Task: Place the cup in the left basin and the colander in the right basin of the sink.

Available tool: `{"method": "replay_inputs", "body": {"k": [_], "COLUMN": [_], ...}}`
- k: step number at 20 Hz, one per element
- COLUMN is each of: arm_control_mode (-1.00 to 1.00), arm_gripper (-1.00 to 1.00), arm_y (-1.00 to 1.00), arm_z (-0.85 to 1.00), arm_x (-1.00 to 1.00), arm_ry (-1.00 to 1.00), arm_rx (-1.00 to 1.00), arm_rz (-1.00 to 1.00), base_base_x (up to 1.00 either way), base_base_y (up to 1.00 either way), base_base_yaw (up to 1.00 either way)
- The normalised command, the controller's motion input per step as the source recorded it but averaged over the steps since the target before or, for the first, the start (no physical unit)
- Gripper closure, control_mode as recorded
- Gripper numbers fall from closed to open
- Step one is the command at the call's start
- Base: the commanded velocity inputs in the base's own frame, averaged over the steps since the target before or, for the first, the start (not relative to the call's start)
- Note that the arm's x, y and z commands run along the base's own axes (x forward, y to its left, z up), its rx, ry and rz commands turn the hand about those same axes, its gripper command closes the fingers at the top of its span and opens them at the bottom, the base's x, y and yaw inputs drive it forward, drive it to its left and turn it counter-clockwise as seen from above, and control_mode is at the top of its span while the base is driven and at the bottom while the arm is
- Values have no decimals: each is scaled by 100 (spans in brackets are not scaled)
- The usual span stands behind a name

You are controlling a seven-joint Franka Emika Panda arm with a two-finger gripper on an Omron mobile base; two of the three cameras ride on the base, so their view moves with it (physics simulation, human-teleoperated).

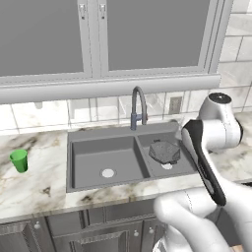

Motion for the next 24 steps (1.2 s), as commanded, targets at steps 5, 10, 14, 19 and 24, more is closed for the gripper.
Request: {"method": "replay_inputs", "body": {"k": [5, 10, 14, 19, 24], "arm_control_mode": [-100, -100, -100, -100, -100], "arm_gripper": [-100, -100, -100, -100, -100], "arm_y": [25, 34, 21, 8, 0], "arm_z": [42, 32, 13, 11, 0], "arm_x": [-63, -45, -40, -10, 0], "arm_ry": [0, 0, 0, 0, 0], "arm_rx": [-4, -7, -6, -2, 0], "arm_rz": [15, 12, 17, 18, 17], "base_base_x": [0, 0, 0, 0, 0], "base_base_y": [0, 0, 0, 0, 0], "base_base_yaw": [0, 0, 0, 0, 0]}}
